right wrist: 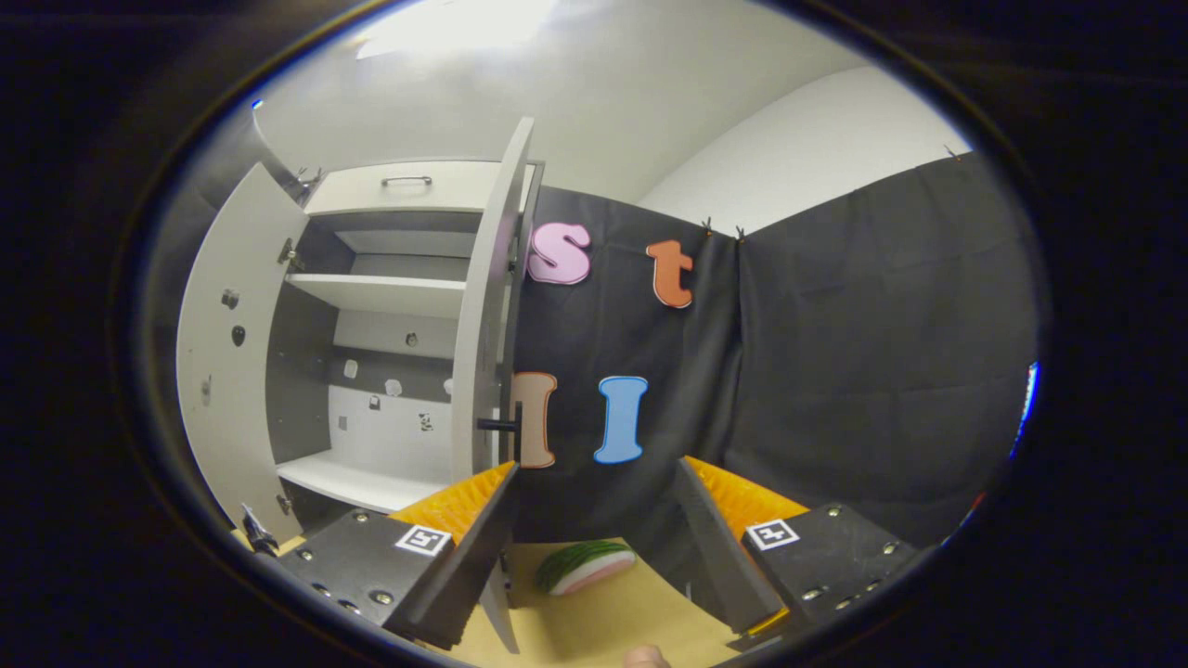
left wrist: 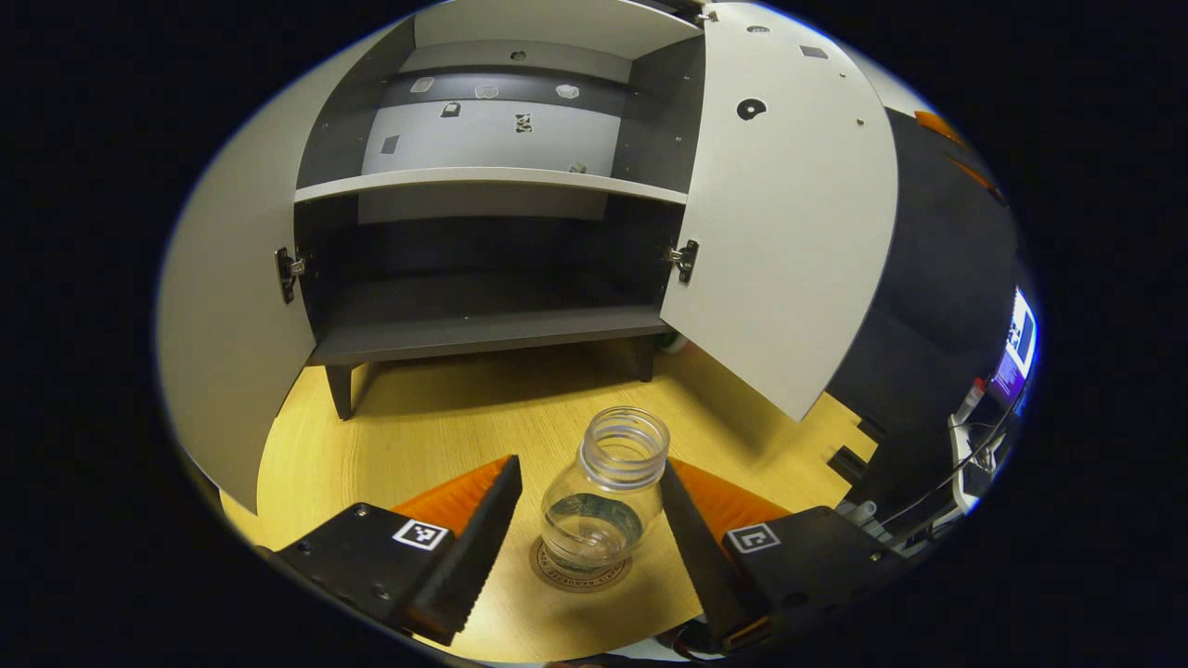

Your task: Grasp the bottle in the cabinet with the left hand and place it on the coaster, then close the right door with the right hand and the left door with the left hand.

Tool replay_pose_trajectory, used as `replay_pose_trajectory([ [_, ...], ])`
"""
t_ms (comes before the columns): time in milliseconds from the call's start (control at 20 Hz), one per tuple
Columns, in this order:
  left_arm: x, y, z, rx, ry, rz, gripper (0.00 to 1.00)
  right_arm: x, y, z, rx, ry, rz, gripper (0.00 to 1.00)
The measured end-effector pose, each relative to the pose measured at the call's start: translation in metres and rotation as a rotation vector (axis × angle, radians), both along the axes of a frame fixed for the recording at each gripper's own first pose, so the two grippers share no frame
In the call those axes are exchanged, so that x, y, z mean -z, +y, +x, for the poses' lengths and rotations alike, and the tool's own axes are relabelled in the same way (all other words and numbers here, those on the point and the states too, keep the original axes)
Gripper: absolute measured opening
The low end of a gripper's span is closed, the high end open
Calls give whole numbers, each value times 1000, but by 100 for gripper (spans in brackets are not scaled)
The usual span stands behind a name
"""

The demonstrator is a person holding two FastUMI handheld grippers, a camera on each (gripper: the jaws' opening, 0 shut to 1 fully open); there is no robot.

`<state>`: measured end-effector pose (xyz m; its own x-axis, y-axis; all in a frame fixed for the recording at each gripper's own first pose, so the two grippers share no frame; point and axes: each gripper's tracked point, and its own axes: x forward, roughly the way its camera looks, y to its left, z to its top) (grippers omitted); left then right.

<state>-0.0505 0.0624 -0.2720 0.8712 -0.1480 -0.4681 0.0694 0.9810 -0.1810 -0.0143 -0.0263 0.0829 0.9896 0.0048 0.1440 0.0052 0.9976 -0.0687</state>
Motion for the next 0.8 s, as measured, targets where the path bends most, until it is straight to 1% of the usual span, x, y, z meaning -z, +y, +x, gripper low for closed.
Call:
replay_pose_trajectory([
  [100,-2,-1,0,0,-5,4,94,1,-1,0,3,2,-2,99],
  [150,-5,-2,1,0,-7,2,100,1,-2,0,4,3,-1,99],
  [200,-8,-2,1,-1,-12,2,95,1,-2,0,5,3,-1,99],
  [400,-31,0,3,-14,-54,3,94,0,-2,2,0,-1,1,100],
  [600,-82,8,7,-54,-150,11,94,-6,1,12,-16,-12,-4,100],
  [800,-142,28,6,-128,-251,28,94,-16,13,27,-55,-29,16,100],
])
